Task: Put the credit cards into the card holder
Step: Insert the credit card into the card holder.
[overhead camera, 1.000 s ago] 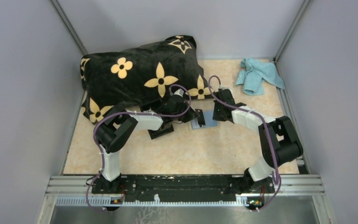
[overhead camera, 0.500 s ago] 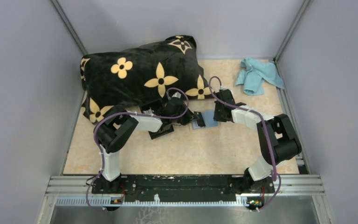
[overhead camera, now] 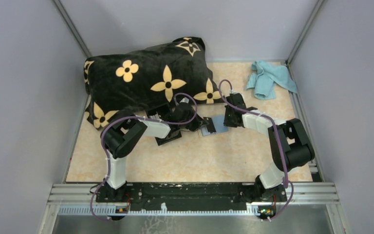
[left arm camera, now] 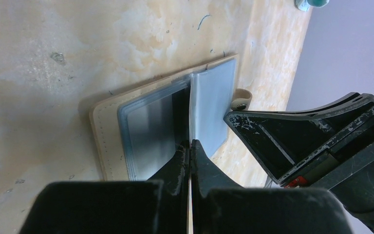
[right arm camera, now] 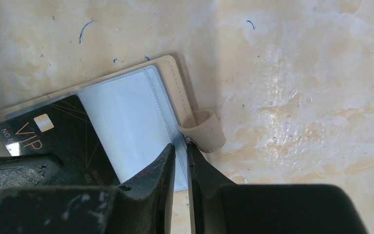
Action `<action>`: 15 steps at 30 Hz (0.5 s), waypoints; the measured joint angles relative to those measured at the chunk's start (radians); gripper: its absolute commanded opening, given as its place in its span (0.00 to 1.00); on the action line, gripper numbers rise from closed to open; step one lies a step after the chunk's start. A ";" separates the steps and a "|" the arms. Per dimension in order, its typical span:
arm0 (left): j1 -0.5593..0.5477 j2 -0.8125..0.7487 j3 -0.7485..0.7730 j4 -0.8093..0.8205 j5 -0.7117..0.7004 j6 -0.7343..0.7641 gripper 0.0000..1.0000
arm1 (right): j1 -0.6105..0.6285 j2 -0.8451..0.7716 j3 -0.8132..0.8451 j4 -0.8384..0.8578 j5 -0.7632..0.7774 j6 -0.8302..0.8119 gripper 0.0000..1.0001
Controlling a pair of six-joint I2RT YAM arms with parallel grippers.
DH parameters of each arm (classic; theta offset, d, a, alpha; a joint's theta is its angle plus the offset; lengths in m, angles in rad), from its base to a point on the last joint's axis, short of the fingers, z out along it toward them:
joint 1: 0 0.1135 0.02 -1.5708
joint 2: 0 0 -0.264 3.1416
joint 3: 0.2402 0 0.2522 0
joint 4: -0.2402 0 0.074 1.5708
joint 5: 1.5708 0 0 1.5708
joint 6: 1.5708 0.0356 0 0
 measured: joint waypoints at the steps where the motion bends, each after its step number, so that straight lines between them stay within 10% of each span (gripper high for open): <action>1: 0.000 0.002 0.000 0.002 0.002 -0.002 0.00 | 0.000 0.000 0.000 0.000 0.000 0.000 0.15; 15: 0.000 0.023 -0.019 0.080 0.016 -0.045 0.00 | -0.006 0.000 0.000 0.001 0.001 0.000 0.15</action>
